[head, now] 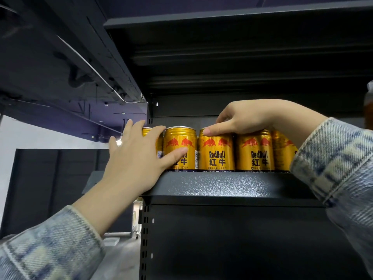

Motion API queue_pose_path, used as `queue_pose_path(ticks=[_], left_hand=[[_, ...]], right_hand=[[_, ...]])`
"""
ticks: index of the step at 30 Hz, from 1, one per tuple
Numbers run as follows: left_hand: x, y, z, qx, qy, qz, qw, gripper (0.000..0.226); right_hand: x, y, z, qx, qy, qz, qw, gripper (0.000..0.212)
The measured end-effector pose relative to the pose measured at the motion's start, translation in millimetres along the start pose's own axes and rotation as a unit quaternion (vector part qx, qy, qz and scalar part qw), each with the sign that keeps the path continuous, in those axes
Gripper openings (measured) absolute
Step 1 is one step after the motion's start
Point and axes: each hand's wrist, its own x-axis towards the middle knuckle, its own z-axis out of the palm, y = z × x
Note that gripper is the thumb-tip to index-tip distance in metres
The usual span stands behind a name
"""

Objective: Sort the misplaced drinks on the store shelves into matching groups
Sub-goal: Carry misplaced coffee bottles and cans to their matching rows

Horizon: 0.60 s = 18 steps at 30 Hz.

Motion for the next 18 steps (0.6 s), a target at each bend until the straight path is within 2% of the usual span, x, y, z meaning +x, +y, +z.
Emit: queue_pose_path(ticks=[3, 5, 8, 10, 14, 18], left_hand=[[-3, 3, 0, 0.005, 0.01, -0.004, 1.0, 0.094], [-5, 8, 2, -0.008, 0.043, 0.002, 0.999, 0.086], [-9, 27, 5, -0.051, 0.119, 0.066, 0.989, 0.072], [-11, 42, 3, -0.106, 0.124, 0.099, 0.982, 0.061], [-15, 76, 3, -0.201, 0.099, 0.129, 0.966, 0.047], [-18, 112, 4, -0.241, 0.077, 0.157, 0.955, 0.043]], right_hand=[[-3, -2, 6, -0.005, 0.039, 0.0, 0.999, 0.078], [-8, -3, 14, 0.009, 0.099, -0.014, 0.995, 0.08], [-18, -1, 26, 0.047, 0.226, -0.037, 0.972, 0.064], [-26, 0, 31, 0.05, 0.277, -0.035, 0.959, 0.053], [-47, 10, 34, 0.044, 0.307, -0.021, 0.95, 0.039], [-74, 32, 26, 0.061, 0.319, 0.004, 0.946, 0.034]])
